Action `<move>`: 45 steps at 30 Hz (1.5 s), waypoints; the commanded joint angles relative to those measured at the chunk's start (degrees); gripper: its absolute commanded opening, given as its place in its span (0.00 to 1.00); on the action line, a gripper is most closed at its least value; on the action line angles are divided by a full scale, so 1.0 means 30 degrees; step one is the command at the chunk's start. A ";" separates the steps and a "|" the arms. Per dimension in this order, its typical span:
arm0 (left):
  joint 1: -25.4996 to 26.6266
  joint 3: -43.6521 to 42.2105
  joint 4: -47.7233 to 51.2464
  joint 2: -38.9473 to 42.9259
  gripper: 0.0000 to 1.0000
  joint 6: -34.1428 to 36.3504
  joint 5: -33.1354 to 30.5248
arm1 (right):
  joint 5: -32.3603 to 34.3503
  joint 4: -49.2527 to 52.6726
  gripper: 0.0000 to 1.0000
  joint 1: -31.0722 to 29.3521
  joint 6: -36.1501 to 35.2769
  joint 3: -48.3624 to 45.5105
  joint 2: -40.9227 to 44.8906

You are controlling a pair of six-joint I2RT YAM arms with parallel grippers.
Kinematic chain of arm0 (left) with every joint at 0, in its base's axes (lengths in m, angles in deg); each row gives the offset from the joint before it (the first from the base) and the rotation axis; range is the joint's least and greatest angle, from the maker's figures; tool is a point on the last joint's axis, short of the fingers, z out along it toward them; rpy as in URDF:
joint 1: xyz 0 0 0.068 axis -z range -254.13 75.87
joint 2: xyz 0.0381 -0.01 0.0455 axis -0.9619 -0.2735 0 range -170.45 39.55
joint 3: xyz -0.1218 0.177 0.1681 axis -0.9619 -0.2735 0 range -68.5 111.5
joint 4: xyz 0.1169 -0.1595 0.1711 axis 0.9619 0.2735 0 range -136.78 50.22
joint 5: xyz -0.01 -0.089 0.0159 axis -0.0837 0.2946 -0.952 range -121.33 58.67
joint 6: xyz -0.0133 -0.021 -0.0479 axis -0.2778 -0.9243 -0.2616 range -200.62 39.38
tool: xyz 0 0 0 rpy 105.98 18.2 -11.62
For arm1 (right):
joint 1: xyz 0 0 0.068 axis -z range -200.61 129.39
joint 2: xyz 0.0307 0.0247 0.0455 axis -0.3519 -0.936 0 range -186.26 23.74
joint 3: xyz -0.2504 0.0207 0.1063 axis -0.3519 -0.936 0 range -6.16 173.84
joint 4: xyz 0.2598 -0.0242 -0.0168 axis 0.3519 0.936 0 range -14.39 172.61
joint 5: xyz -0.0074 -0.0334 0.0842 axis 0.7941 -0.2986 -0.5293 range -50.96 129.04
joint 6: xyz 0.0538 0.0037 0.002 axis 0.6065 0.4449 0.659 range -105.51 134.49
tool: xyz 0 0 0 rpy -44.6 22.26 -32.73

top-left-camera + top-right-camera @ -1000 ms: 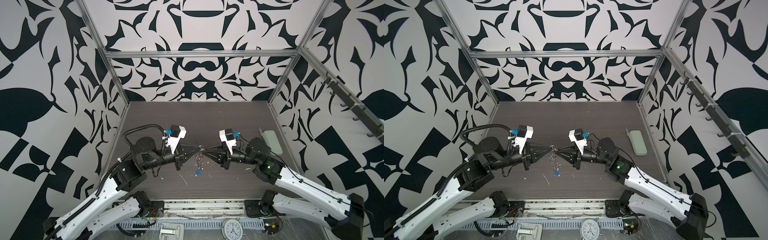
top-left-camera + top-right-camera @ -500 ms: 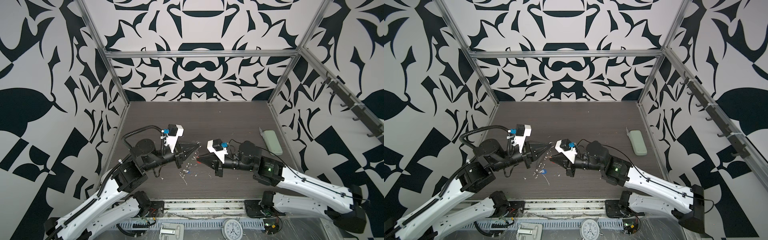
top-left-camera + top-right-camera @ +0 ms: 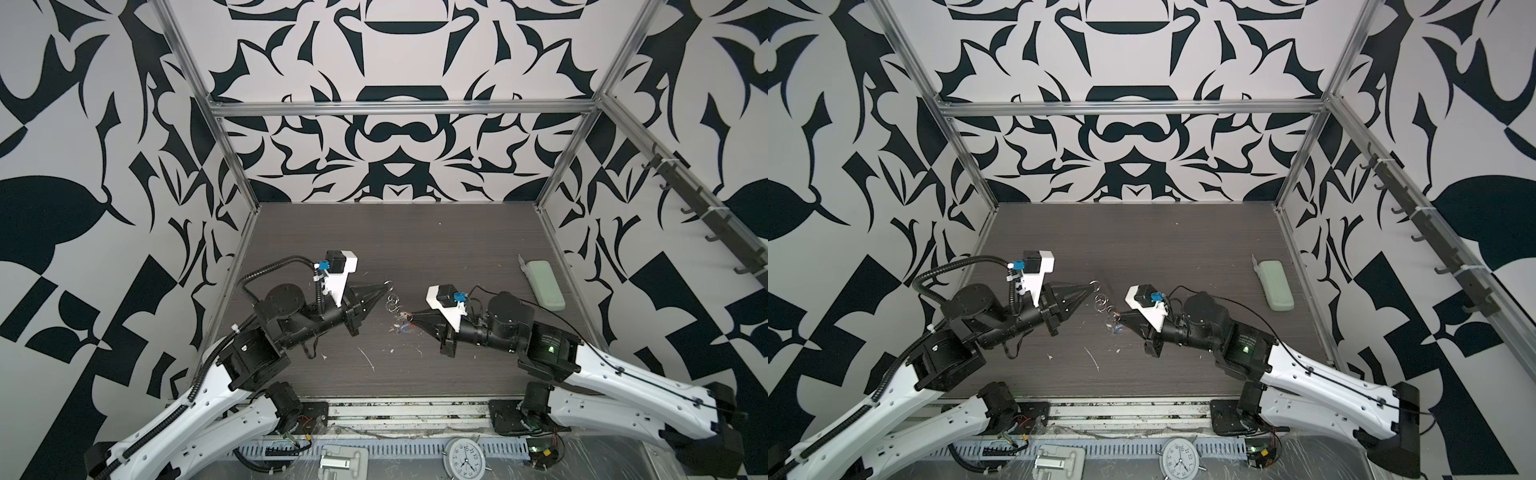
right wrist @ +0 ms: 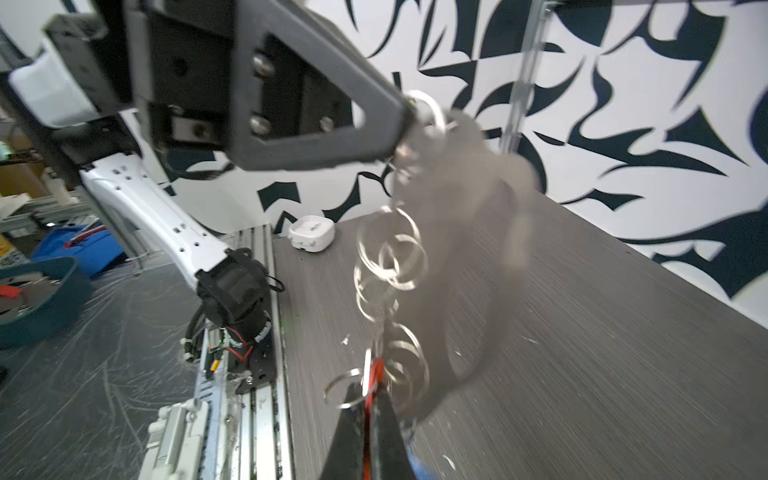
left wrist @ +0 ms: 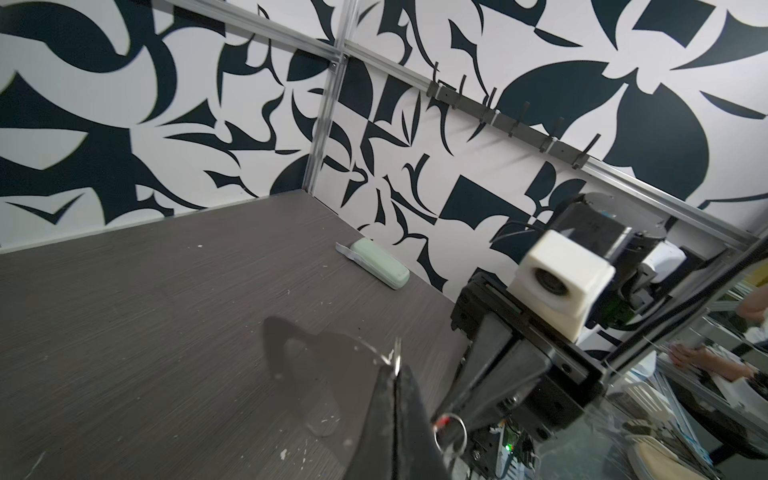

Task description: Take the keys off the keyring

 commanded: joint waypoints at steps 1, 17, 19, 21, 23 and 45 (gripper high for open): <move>-0.0010 -0.0739 0.0482 0.0215 0.00 0.0135 -0.2029 | 0.0264 -0.1114 0.00 0.1032 0.1580 -0.1078 0.0813; -0.0010 -0.5543 0.1520 -0.2875 0.00 -0.5672 -0.5153 | 0.2288 -0.1789 0.00 0.3292 0.6976 -0.6305 0.0511; -0.0214 -0.5628 0.1475 -0.3814 0.00 -0.5764 -0.5617 | 0.2474 -0.1847 0.00 0.3491 0.7270 -0.6471 -0.0168; -0.0835 -0.5473 0.1372 -0.5028 0.00 -0.6065 -0.5393 | 0.2785 -0.2169 0.00 0.3640 0.7708 -0.6637 -0.1017; -0.1484 -0.5385 0.0911 -0.6111 0.00 -0.6108 -0.4898 | 0.3051 -0.2415 0.00 0.3751 0.7904 -0.6652 -0.1857; -0.4141 -0.3231 0.0902 -0.4269 0.99 -0.4336 -0.5943 | 0.4141 -0.4495 0.95 0.5613 0.9150 -0.6517 -0.5489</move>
